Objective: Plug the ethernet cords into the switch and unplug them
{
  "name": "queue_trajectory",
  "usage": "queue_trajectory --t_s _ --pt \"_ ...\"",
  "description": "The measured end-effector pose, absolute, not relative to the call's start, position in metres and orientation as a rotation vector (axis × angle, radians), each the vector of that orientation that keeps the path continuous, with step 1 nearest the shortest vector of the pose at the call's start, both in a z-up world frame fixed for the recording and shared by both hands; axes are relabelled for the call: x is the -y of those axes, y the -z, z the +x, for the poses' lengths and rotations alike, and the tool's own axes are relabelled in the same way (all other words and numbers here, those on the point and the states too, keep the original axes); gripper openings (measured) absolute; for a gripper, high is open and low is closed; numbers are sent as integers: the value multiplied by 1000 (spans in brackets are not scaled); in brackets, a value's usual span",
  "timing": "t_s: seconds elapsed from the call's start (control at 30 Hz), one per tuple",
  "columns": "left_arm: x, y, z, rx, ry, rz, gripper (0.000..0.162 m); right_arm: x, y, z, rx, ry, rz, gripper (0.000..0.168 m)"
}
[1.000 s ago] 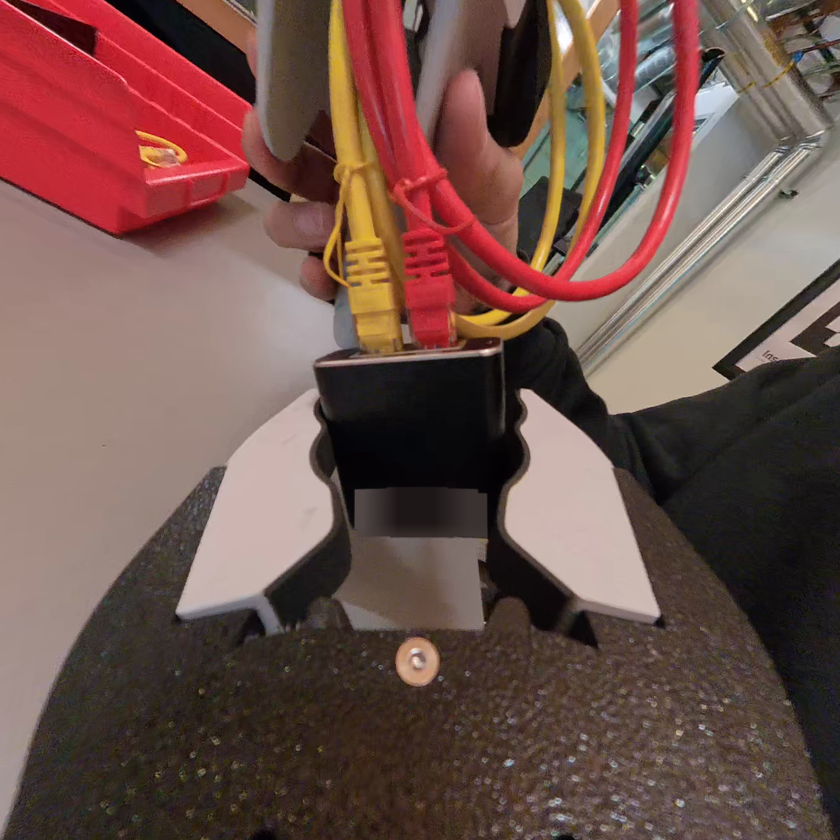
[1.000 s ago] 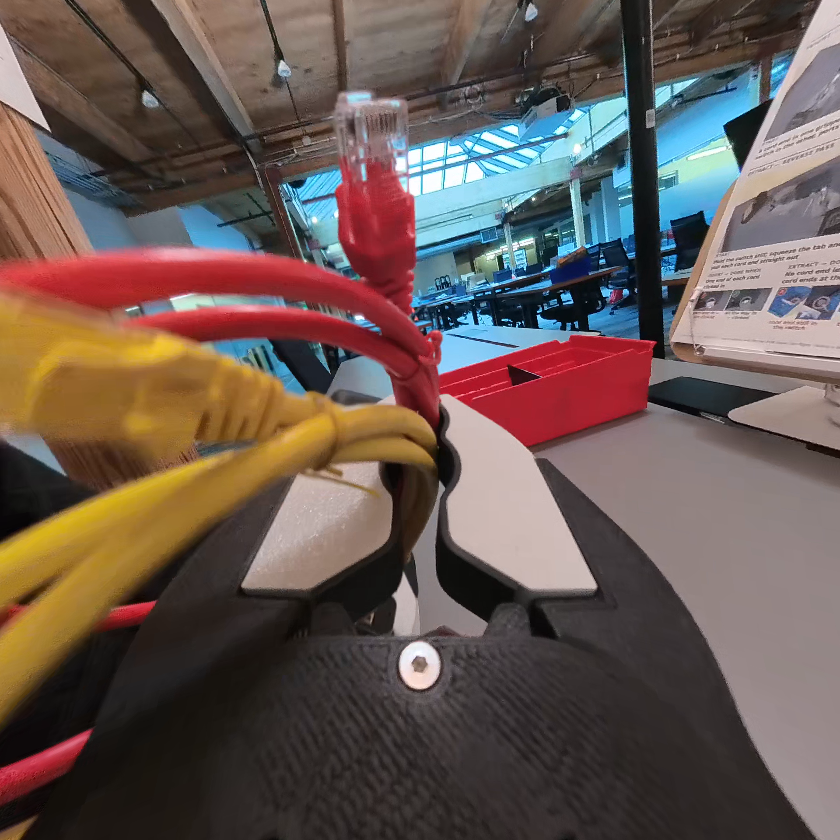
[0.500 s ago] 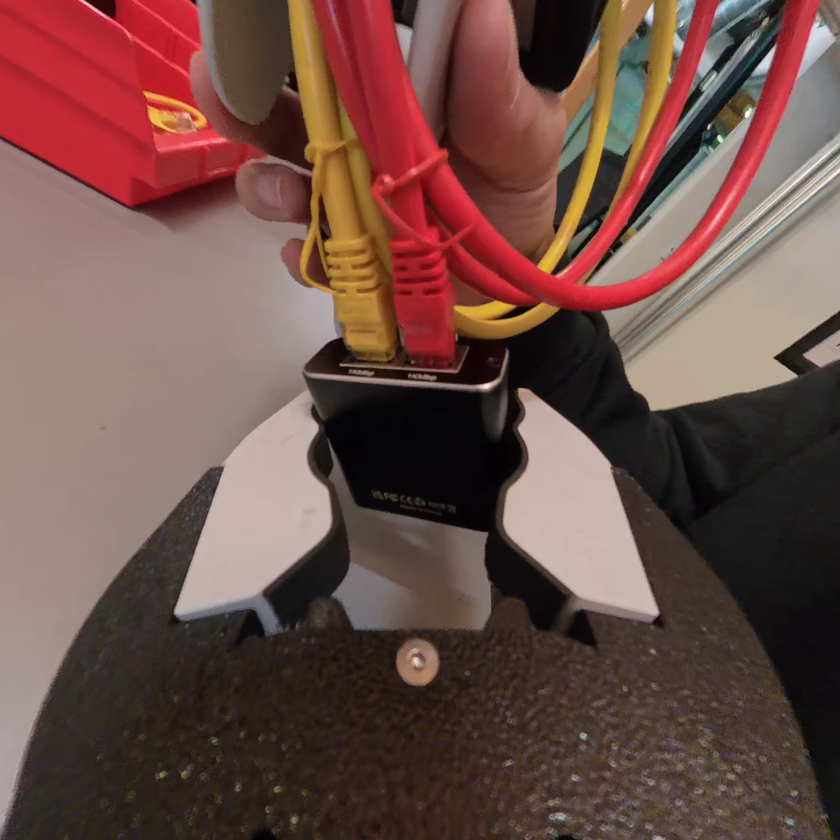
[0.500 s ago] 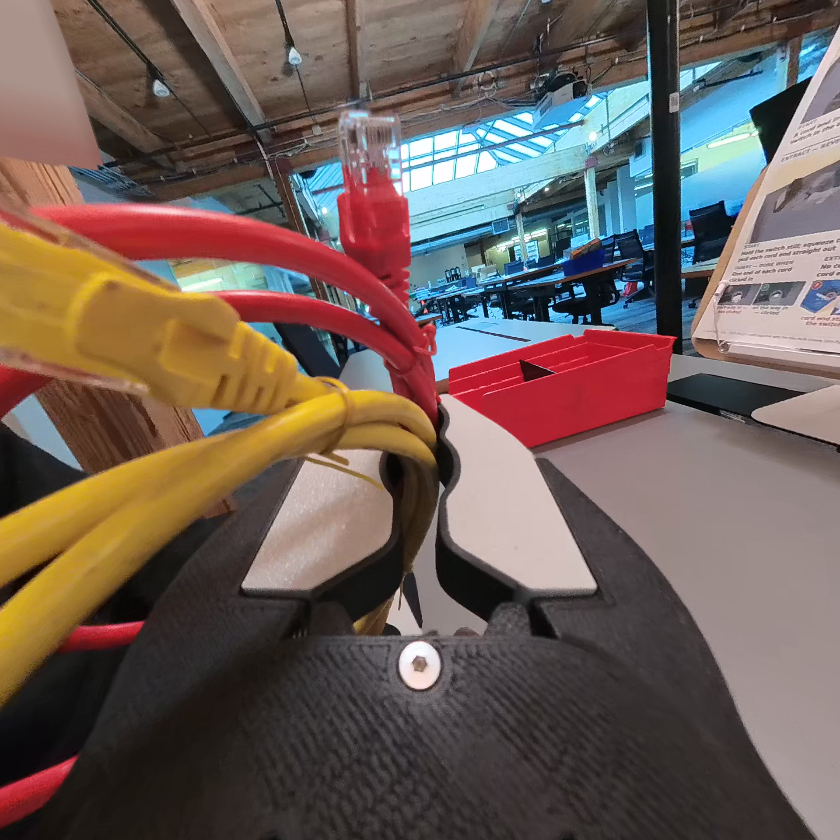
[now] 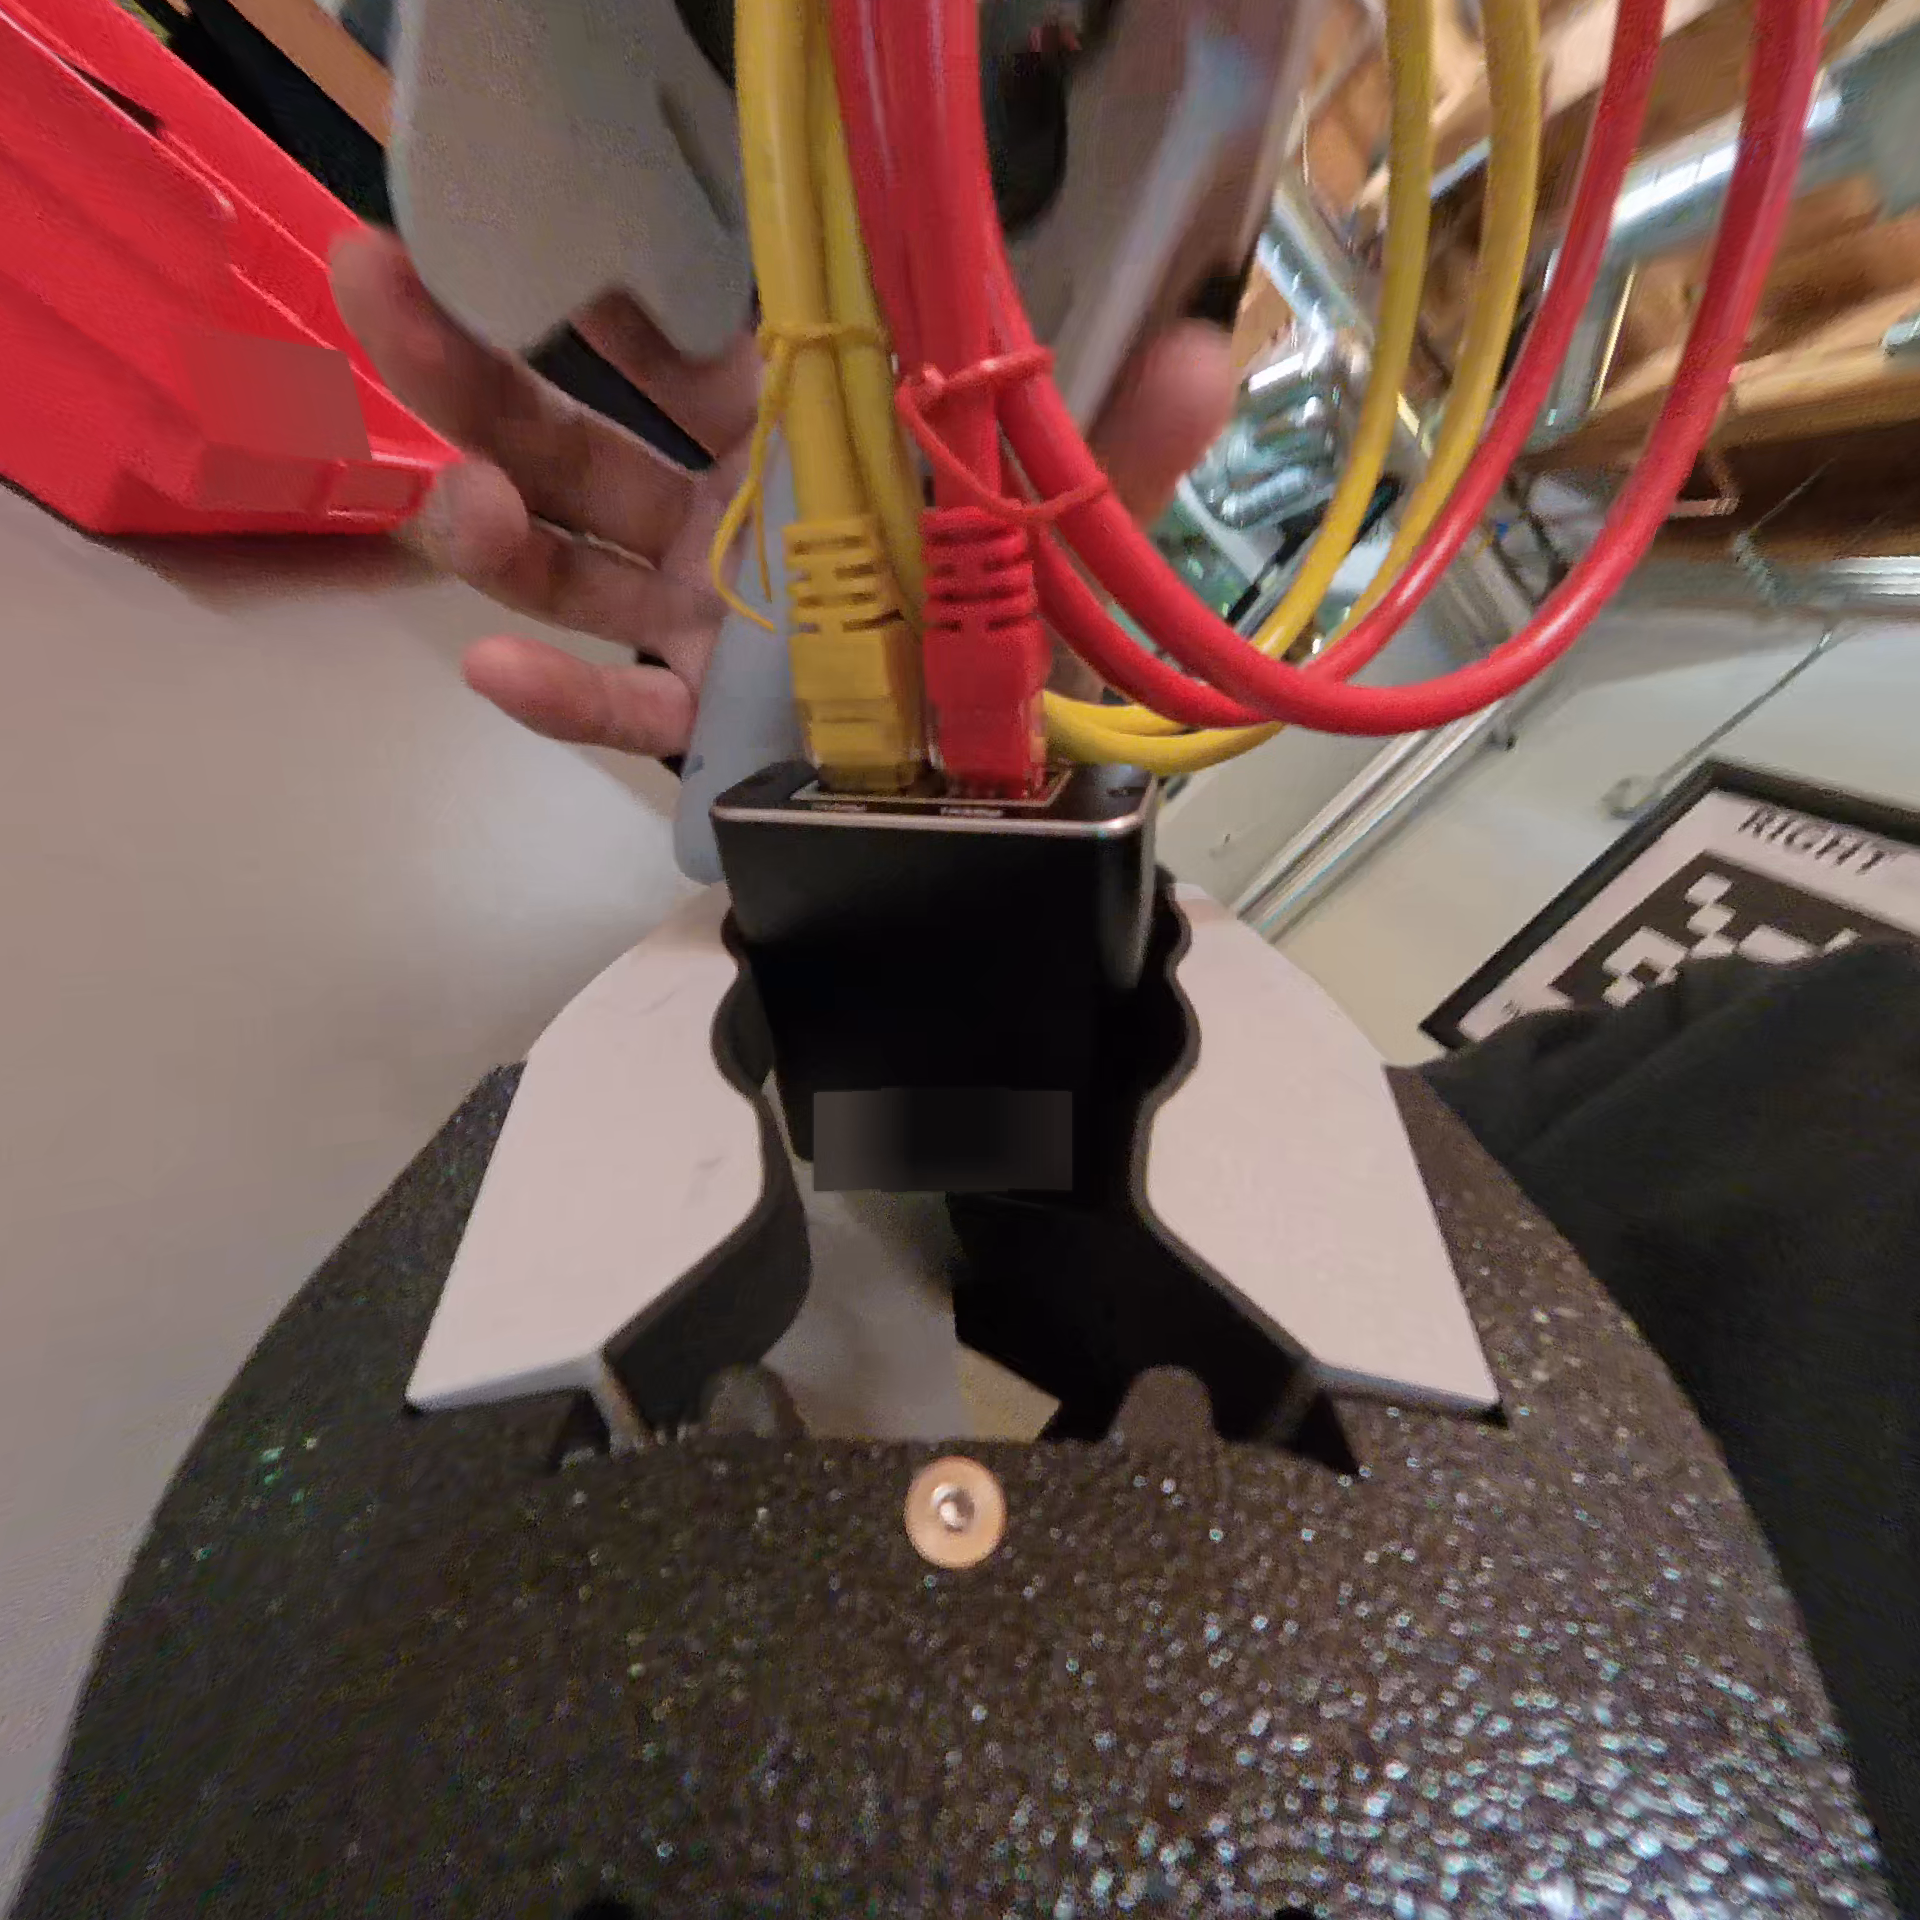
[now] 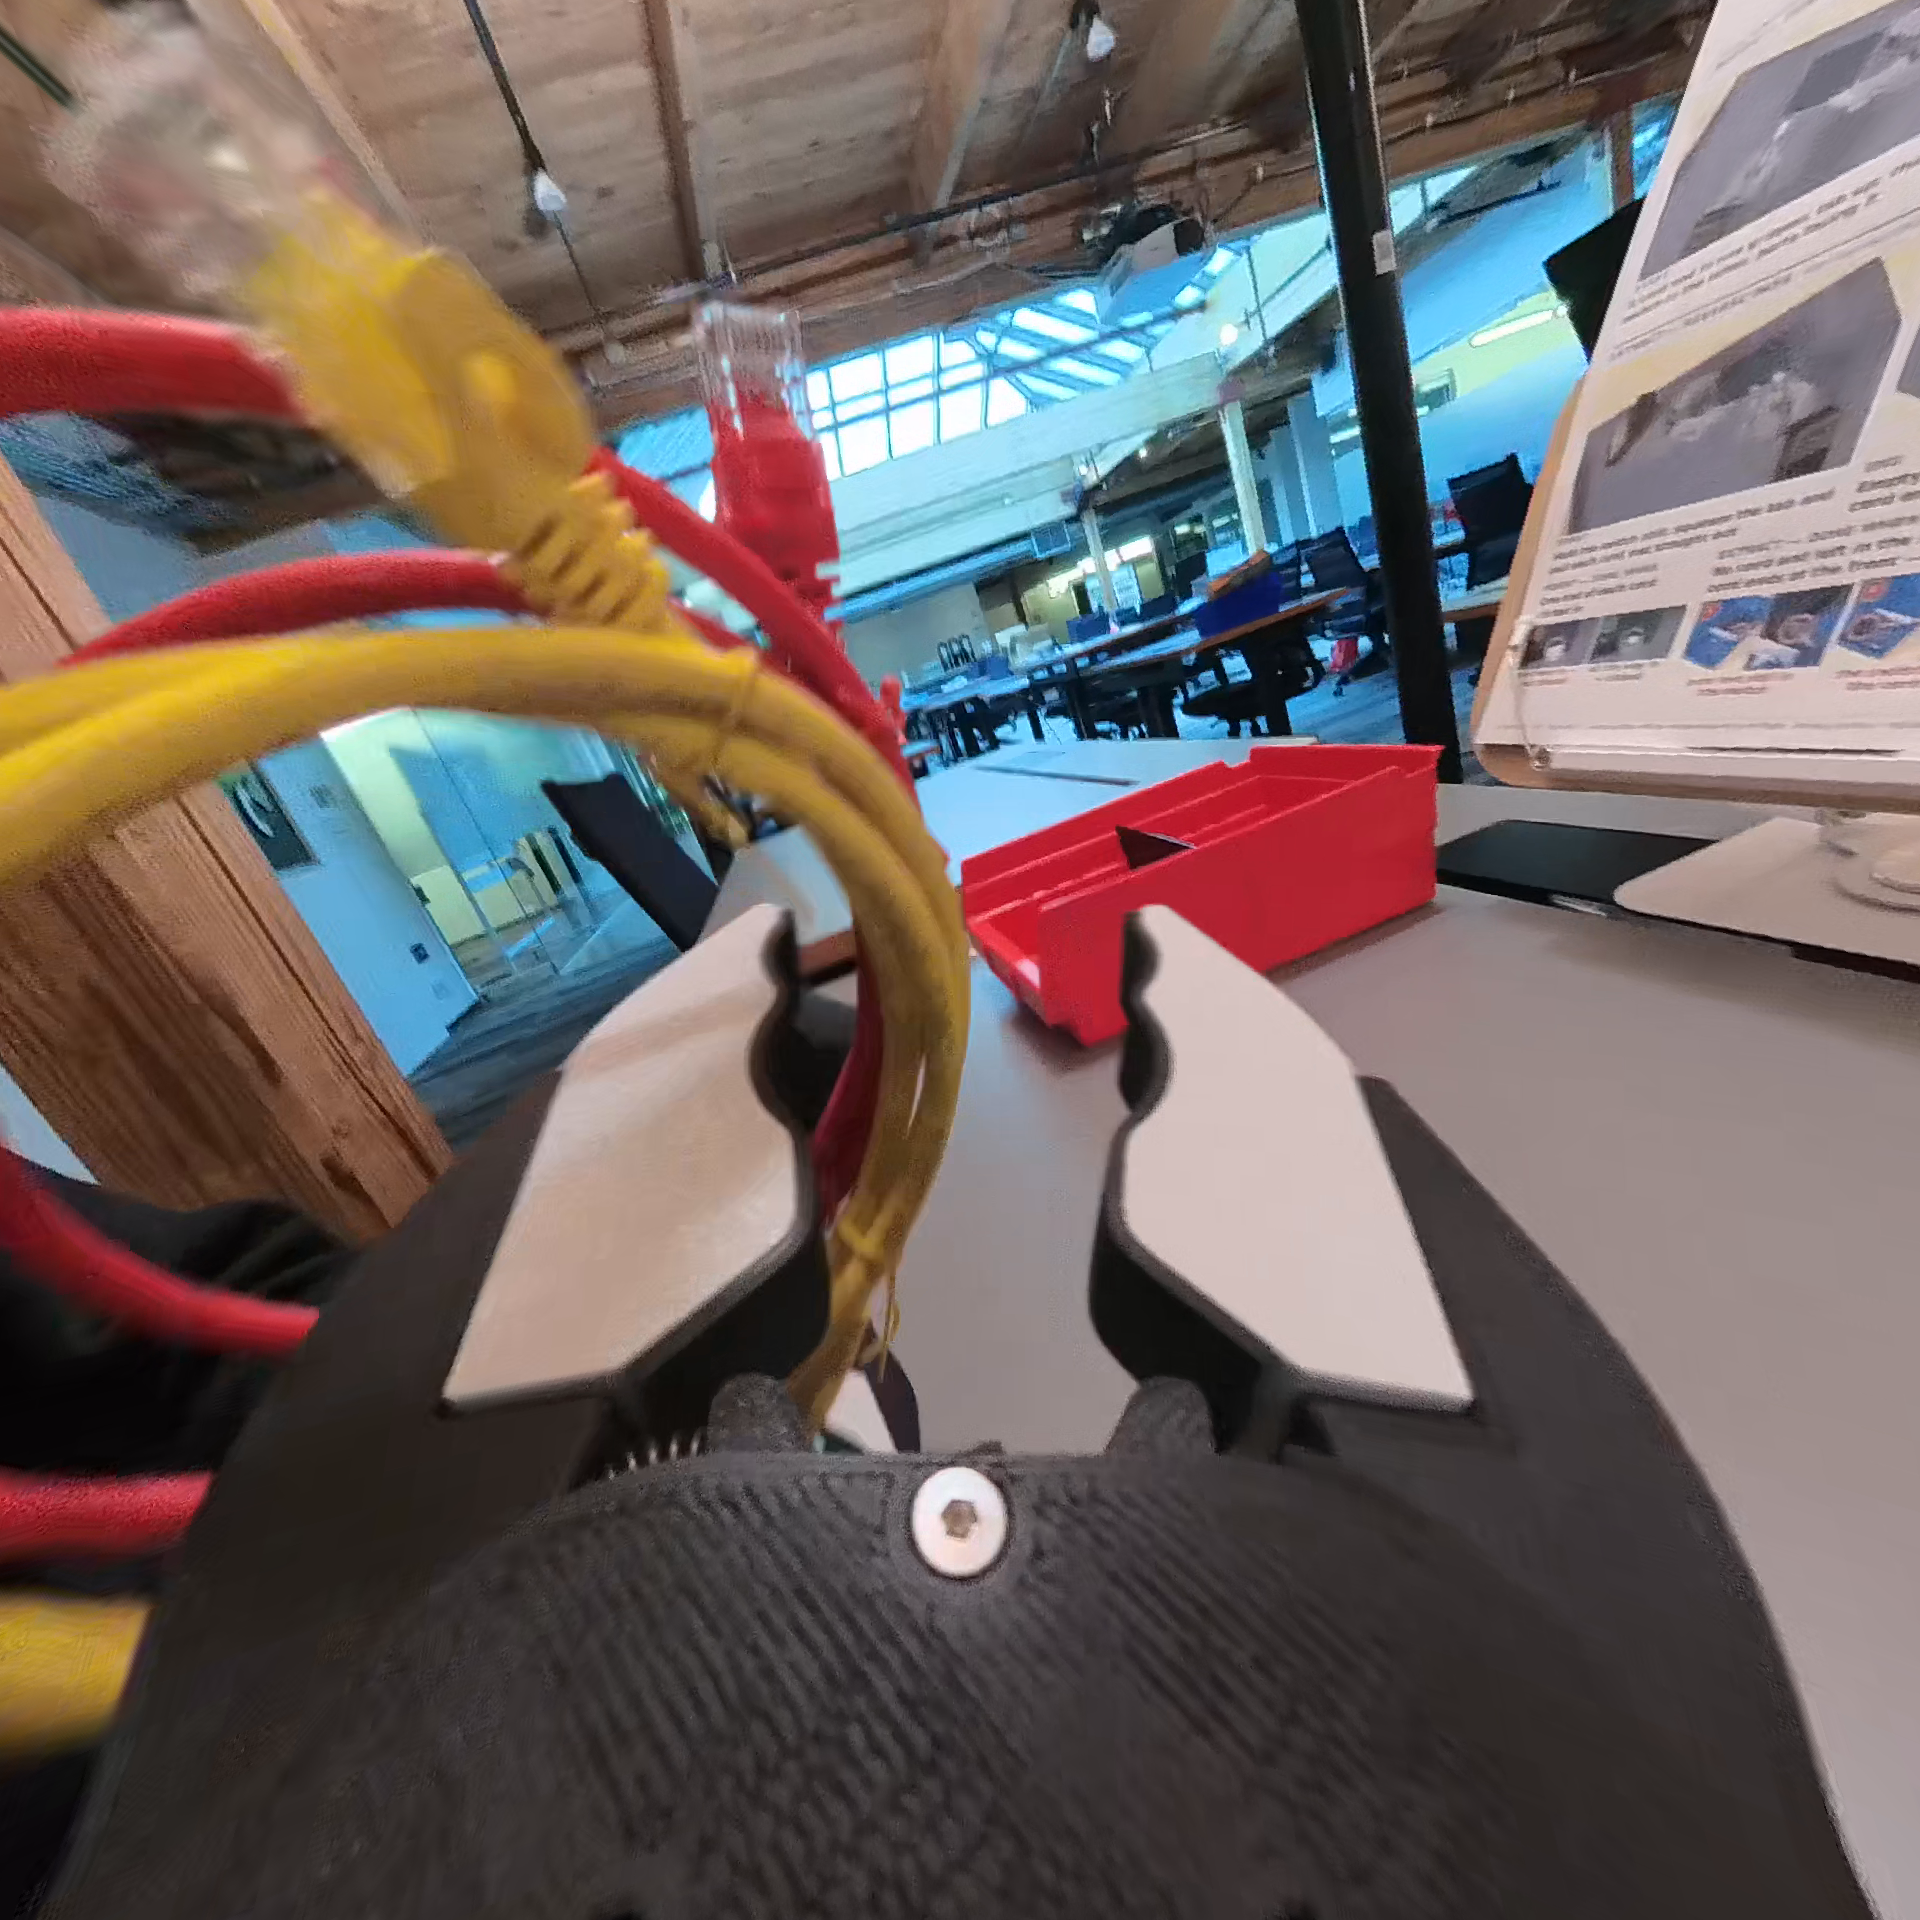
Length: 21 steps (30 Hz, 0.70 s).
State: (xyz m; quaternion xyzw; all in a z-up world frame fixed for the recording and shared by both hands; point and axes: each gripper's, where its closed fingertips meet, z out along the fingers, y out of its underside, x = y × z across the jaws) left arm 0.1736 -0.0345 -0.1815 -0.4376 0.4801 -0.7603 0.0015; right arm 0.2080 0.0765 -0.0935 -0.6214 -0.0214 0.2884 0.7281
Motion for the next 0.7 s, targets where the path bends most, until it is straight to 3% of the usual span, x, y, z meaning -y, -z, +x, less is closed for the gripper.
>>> queue_trajectory --t_s 0.1,0.17,0.27,0.4,0.47,0.5,0.7 --pt "20 171 174 -1369 2492 -1393 70 -71 111 220 29 -621 -1477 88" --pt "8 170 177 -1318 2461 -1435 70 -64 121 227 13 -635 -1521 92" --pt "-24 167 183 -1231 2302 -1491 70 -55 142 240 -23 -645 -1613 88" --pt "-83 153 189 -1152 1898 -1506 70 -49 155 215 138 -692 -1706 53" --pt "-111 141 190 -1100 1706 -1499 70 -52 143 191 251 -735 -1673 28" --pt "-120 133 190 -1084 1661 -1482 70 -58 135 181 270 -722 -1654 23" --pt "-146 117 188 -1088 1326 -1407 70 -97 90 150 198 -498 -1542 27"
